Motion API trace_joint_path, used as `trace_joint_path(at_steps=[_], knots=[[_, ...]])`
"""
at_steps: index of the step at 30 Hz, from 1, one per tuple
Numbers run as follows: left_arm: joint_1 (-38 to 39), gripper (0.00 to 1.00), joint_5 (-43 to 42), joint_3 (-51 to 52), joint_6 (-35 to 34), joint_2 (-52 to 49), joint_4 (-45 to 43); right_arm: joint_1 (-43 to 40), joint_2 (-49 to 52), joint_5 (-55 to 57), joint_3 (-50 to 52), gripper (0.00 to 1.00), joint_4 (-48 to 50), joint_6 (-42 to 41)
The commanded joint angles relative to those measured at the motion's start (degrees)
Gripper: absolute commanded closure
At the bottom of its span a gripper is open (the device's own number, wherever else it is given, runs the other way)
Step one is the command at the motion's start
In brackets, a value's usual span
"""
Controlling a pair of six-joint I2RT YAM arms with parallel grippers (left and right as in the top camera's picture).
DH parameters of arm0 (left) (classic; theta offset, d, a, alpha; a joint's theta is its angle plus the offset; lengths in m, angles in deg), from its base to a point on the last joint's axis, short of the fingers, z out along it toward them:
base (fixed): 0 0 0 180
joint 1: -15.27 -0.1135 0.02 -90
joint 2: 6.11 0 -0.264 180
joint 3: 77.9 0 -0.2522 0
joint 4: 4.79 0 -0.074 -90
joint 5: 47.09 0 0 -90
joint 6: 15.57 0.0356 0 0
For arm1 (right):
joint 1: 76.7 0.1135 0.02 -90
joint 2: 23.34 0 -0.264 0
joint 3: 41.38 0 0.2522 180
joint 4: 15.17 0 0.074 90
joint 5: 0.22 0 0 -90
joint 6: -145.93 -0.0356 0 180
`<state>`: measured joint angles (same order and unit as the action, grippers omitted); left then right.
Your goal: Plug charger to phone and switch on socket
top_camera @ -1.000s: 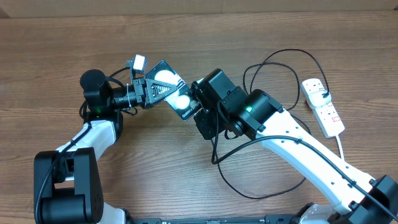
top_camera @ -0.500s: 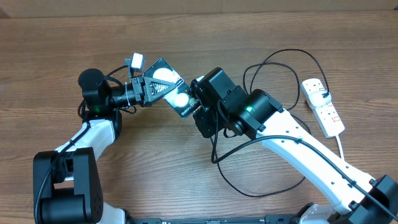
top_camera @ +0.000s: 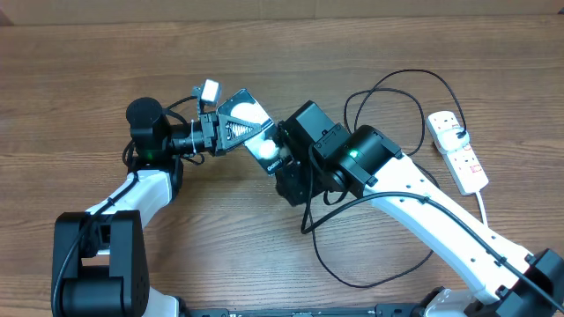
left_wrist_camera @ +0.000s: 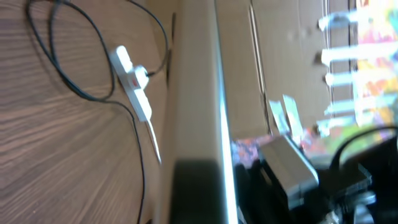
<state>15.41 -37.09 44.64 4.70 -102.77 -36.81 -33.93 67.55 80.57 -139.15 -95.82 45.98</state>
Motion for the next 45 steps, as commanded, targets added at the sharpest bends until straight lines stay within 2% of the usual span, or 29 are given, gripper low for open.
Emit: trace_joint_path(at_steps=[1, 5, 11, 13, 17, 21, 27, 29, 31, 33, 37, 42, 45], knots=[[0.2, 0.96, 6.7, 0.2, 3.3, -0.1, 2.7, 0.0, -1.5, -1.6, -3.7, 0.39, -1.4, -1.2], [1.8, 0.96, 13.7, 0.2, 5.7, -0.1, 8.6, 0.0, -3.0, -1.6, -6.5, 0.32, -2.6, -1.2], [7.4, 0.96, 26.4, -0.6, 4.8, -0.1, 12.5, 0.0, -7.8, -1.5, -9.2, 0.25, -3.3, -1.2], [9.7, 0.96, 29.0, -1.9, 4.9, -0.1, 13.4, -0.1, -9.9, -1.2, -9.2, 0.21, -3.5, -1.2], [13.0, 0.96, 29.8, -6.4, 8.7, -0.1, 19.9, -0.1, -13.8, 0.0, -9.2, 0.19, -4.2, -1.2], [14.6, 0.96, 27.7, -13.8, 20.3, -0.1, 36.2, -0.2, -17.6, 2.6, -9.2, 0.17, -5.1, -1.2], [12.4, 0.96, 23.0, -24.1, 50.7, -0.1, 72.4, -0.1, -21.4, 6.7, -9.2, 0.16, -7.2, -1.2], [10.8, 0.96, 23.0, -24.7, 58.4, -0.1, 80.0, -0.1, -21.9, 6.8, -9.2, 0.16, -7.1, -1.2], [9.3, 0.96, 22.9, -24.7, 64.8, -0.5, 85.4, -0.1, -21.8, 6.8, -9.2, 0.1, -6.7, -1.2], [8.0, 0.96, 20.9, -24.7, 68.7, -1.8, 87.6, -0.1, -21.5, 6.8, -9.0, 0.09, -6.0, -1.3], [7.5, 0.96, 11.6, -24.7, 74.9, -6.8, 85.9, -0.1, -20.6, 6.8, -9.0, 0.08, -4.5, -2.3], [8.4, 0.96, 10.3, -24.7, 75.3, -15.7, 82.8, -0.1, -19.8, 7.2, -9.0, 0.09, -4.3, -3.8], [8.6, 0.96, 5.4, -24.7, 77.6, -20.8, 81.7, -0.1, -19.8, 8.3, -9.0, 0.08, -4.3, -3.8]])
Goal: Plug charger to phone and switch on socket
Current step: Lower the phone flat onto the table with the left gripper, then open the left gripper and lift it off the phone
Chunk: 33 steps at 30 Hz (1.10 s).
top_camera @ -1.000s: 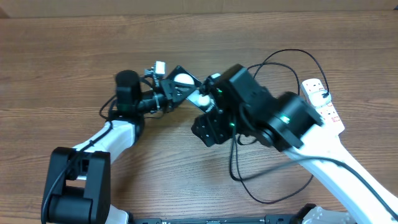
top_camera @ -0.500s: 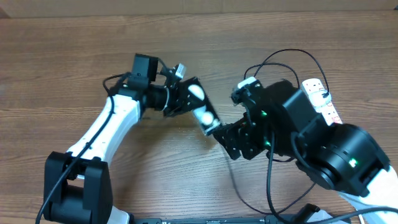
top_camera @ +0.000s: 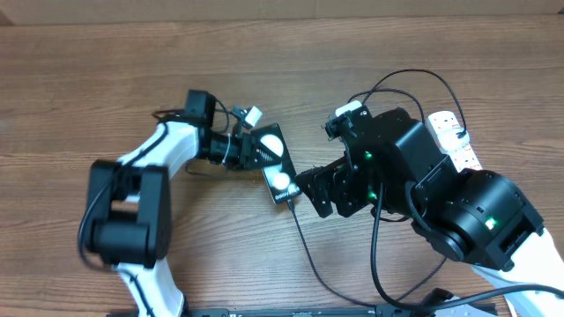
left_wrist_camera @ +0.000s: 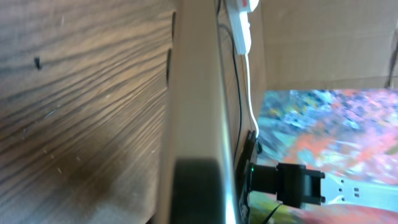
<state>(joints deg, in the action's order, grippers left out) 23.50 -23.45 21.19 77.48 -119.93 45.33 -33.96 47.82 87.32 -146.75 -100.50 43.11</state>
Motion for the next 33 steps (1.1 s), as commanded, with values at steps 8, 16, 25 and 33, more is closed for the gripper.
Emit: trace_joint_path(at_steps=[8, 16, 25, 33], knots=[[0.5, 0.92, -7.2, -1.3, 5.1, -9.2, -1.0, -0.1, -0.1, 2.9, -1.4, 0.07, 0.4, -0.9], [0.5, 0.76, -1.5, -1.3, 2.8, -9.5, -1.1, -0.1, 0.6, 5.0, -1.4, 0.07, 0.5, -0.9], [0.5, 0.74, 4.5, -1.3, -3.6, -9.5, -2.4, -0.1, 0.9, 5.5, -1.4, 0.06, 0.6, -0.9], [0.5, 0.5, 9.4, -1.3, -11.2, -9.5, -2.6, -0.1, 0.9, 5.4, -1.4, 0.05, 0.5, -0.9]])
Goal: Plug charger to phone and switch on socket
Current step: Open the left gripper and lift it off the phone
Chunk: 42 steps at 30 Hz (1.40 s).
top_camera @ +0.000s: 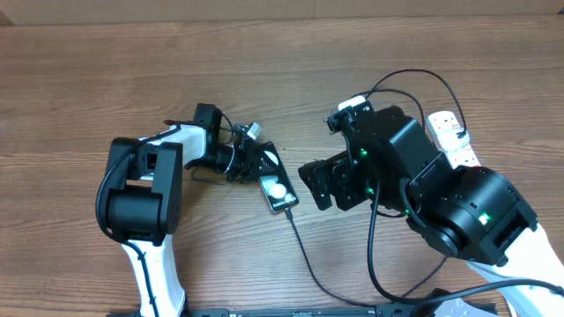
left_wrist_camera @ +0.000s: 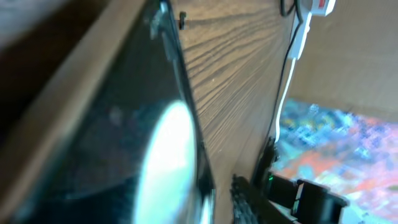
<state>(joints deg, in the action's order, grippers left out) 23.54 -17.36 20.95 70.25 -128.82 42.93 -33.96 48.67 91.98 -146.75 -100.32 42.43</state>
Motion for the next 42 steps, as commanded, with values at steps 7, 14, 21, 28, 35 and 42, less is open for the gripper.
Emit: trace_joint_path(at_steps=[7, 14, 21, 28, 35, 42], knots=[[0.4, 0.0, 4.0, -1.1, -5.0, -0.6, -0.2, -0.1, 0.0, 0.8, -1.4, 0.05, 0.3, 0.0], [0.4, 0.0, 11.8, -3.4, -6.8, -0.6, 4.7, -0.1, 0.1, 0.8, -1.4, 0.05, 0.2, 0.0], [1.6, 0.0, 22.2, -9.3, -6.9, -0.6, 15.1, -0.1, 0.1, 0.8, -1.4, 0.04, 0.2, 0.0], [2.8, 0.0, 31.3, -15.0, -8.3, -0.6, 23.0, -0.1, 0.1, 0.8, -1.4, 0.04, 0.2, 0.0], [3.5, 0.0, 32.2, -15.3, -8.7, -0.6, 22.9, -0.1, 0.1, 0.8, -1.4, 0.04, 0.1, 0.0], [2.2, 0.0, 31.8, -18.4, -7.6, -0.1, 25.0, -0.1, 0.1, 1.4, -1.4, 0.04, 0.1, 0.0]])
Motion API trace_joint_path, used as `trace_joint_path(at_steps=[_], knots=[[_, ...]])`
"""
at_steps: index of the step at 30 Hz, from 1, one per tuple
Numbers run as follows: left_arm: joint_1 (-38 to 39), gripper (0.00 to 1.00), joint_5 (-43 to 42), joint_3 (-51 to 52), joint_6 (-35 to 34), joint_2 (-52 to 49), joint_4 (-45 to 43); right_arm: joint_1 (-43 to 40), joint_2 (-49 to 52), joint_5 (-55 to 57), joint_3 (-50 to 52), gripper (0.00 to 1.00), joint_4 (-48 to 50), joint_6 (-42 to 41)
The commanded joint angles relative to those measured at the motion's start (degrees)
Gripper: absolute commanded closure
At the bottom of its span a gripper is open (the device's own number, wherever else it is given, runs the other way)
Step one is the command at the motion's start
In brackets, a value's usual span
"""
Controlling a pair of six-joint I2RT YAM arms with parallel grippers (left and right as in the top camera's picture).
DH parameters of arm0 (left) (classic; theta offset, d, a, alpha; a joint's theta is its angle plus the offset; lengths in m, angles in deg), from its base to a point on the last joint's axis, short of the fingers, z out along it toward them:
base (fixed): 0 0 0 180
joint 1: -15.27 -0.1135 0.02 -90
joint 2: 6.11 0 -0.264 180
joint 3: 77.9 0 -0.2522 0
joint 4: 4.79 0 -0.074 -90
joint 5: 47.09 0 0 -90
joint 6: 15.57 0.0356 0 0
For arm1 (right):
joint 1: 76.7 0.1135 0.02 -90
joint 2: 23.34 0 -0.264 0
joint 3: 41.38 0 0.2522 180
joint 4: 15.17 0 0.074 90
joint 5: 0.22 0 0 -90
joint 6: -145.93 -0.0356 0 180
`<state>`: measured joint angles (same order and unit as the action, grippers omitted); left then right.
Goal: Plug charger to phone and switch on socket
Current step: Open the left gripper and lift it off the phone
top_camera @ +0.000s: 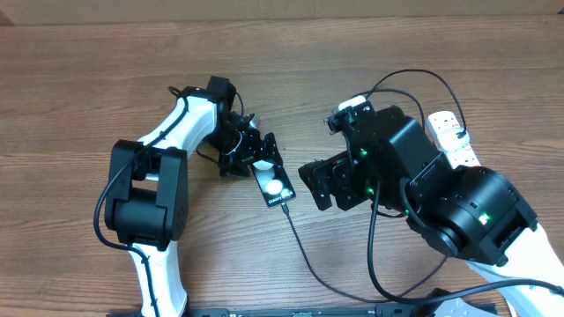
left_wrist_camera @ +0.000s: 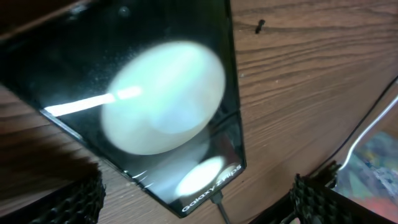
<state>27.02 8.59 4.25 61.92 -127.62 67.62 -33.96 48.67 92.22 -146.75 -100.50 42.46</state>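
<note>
The black phone point(top_camera: 271, 183) lies flat on the wooden table with its glossy screen point(left_wrist_camera: 155, 93) up. The black charger plug point(left_wrist_camera: 217, 202) sits in its lower end, and the cable point(top_camera: 304, 255) trails toward the front. My left gripper point(top_camera: 253, 154) hovers over the phone's upper end, open point(left_wrist_camera: 196, 202), with one finger point(left_wrist_camera: 68, 199) on each side and neither touching the phone. My right gripper point(top_camera: 317, 180) hangs just right of the phone; its jaws are not clear. The white socket strip point(top_camera: 458, 150) lies at the far right.
The black cable loops point(top_camera: 397, 88) across the table between the right arm and the socket strip, and a white lead point(top_camera: 483, 207) runs from the strip toward the front. The bulky right arm point(top_camera: 458, 211) covers the right front of the table.
The phone was tilted close against my left gripper; now it lies flat on the table with the gripper open above it. The right arm has not moved.
First my left gripper held the phone up while the right gripper was at its end. Then the right gripper stood back and the cable hung from the phone. The phone was then lower, near the table, and now rests there, let go.
</note>
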Motion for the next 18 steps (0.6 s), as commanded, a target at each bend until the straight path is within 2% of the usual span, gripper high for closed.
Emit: trace_joint_path(at_steps=[1, 4, 6, 8, 18], knots=[[-1.4, 0.0, 5.2, -3.4, 0.7, -1.3, 1.2, -0.1, 0.1, 1.8, -1.4, 0.04, 0.3, -0.1], [-0.9, 0.0, 3.7, -7.8, 0.3, -1.3, 2.9, -0.1, 0.3, 3.1, -1.4, 0.04, 0.4, -0.4], [0.0, 0.0, 7.4, -9.8, -4.1, -1.3, 4.0, -0.1, 0.6, 3.1, -1.4, 0.04, 0.3, -0.5], [0.7, 0.0, 9.2, -10.0, -7.8, -1.3, 3.8, -0.1, 0.9, 3.1, -1.4, 0.04, 0.1, -0.5], [2.3, 0.0, 9.6, -9.9, -12.9, -1.4, 5.4, -0.1, 1.0, 3.7, -1.4, 0.04, -1.9, -0.5]])
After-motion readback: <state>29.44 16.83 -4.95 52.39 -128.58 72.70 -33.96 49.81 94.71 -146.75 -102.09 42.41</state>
